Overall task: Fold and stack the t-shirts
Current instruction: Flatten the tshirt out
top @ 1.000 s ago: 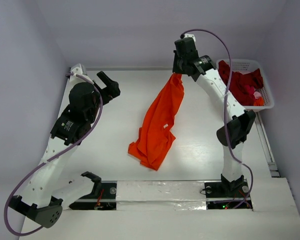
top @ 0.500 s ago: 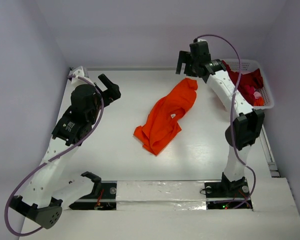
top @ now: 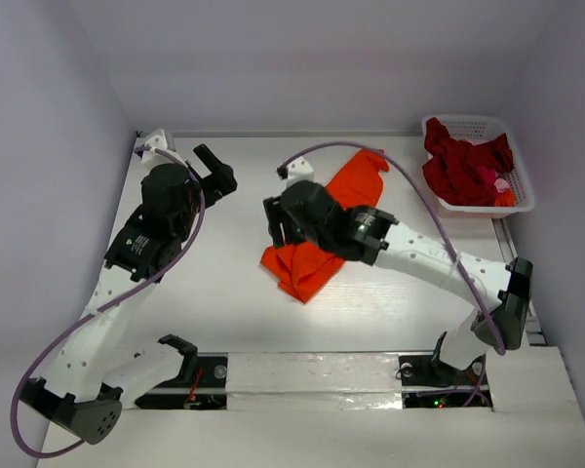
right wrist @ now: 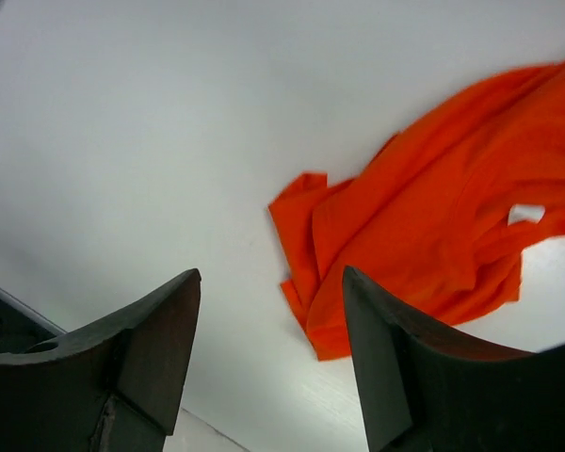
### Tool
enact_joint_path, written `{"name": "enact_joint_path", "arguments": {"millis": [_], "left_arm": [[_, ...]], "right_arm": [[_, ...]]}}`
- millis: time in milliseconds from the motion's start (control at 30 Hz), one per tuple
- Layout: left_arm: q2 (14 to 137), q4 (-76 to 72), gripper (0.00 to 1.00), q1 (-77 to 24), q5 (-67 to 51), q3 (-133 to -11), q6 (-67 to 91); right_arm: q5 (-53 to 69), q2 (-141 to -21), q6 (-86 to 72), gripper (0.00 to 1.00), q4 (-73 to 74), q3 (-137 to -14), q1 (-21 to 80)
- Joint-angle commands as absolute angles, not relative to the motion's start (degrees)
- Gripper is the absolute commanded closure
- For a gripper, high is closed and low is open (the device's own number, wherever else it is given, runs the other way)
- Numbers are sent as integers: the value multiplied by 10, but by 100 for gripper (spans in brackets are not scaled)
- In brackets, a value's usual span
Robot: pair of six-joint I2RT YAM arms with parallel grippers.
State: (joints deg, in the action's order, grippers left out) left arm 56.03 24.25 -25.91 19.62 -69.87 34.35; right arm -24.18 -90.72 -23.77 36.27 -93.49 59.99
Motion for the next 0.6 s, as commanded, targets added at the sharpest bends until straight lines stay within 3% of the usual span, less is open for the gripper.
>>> {"name": "enact_joint_path", "arguments": {"millis": [0,233,567], "left_arm": [[550,231,1,-262,206,-716,333],[541,239,1,-262,214,-714,334],[537,241,1,-262,210,-708,343]], "right_arm": [[-308,-913,-297,34,359,-859,619],[-338,-931,-332,34,340,-752,649],[-344,-1037,-342,34,374,-799,759]]}}
